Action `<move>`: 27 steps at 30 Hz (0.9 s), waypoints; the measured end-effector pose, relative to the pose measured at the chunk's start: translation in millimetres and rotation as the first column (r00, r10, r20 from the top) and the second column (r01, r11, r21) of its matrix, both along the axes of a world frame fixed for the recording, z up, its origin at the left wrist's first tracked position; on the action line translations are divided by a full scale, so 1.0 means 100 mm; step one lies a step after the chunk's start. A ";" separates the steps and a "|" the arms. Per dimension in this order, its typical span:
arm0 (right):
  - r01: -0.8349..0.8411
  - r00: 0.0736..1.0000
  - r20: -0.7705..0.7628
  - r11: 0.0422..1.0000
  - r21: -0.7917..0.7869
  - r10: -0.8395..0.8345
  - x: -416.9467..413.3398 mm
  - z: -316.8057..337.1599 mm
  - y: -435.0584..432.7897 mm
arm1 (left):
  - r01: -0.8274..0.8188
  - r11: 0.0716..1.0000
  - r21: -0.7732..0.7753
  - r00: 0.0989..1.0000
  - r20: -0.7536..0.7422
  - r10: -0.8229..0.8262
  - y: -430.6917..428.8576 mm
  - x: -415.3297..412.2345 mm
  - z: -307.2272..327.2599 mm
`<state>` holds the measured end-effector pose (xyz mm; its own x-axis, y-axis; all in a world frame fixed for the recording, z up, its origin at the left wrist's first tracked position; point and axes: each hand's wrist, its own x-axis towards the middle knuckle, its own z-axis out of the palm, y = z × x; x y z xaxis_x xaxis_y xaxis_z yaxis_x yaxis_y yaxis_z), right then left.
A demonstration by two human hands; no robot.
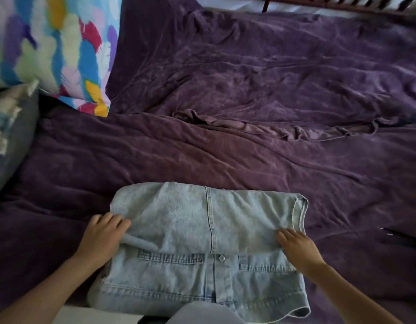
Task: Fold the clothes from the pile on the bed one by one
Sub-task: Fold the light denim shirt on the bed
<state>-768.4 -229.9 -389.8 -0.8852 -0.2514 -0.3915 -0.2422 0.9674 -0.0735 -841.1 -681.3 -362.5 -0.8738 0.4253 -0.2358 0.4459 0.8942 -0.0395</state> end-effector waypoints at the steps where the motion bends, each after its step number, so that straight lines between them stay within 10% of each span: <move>1: 0.024 1.000 0.000 1.000 -0.002 -0.024 0.00 0.01 0.01 | -0.007 0.999 -0.042 0.998 0.067 0.009 0.03 0.01 0.02; 7: -0.094 0.932 0.361 0.954 0.283 -0.016 -0.08 -0.03 -0.13 | 0.019 0.900 -0.435 0.821 0.520 0.234 0.16 -0.15 0.10; 15: 0.157 0.981 0.084 0.968 0.197 -0.177 -0.72 -0.22 -0.38 | -0.034 0.979 -0.203 0.938 0.332 0.101 0.76 -0.77 -0.01; 21: 0.204 0.946 0.202 0.950 0.238 -0.253 -1.00 -0.41 -0.20 | -0.081 0.970 -0.231 0.774 0.599 0.207 0.65 -1.20 -0.40; 27: 0.223 0.932 0.215 0.928 0.299 -0.293 -1.21 -0.48 -0.10 | -0.029 0.985 -0.173 0.916 0.390 0.095 0.64 -1.29 -0.58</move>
<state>-889.0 -240.2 -438.3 -0.7685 0.1166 -0.6292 0.0111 0.9855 0.1691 -970.4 -617.6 -420.3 -0.7181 0.3007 -0.6277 0.3982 0.9172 -0.0161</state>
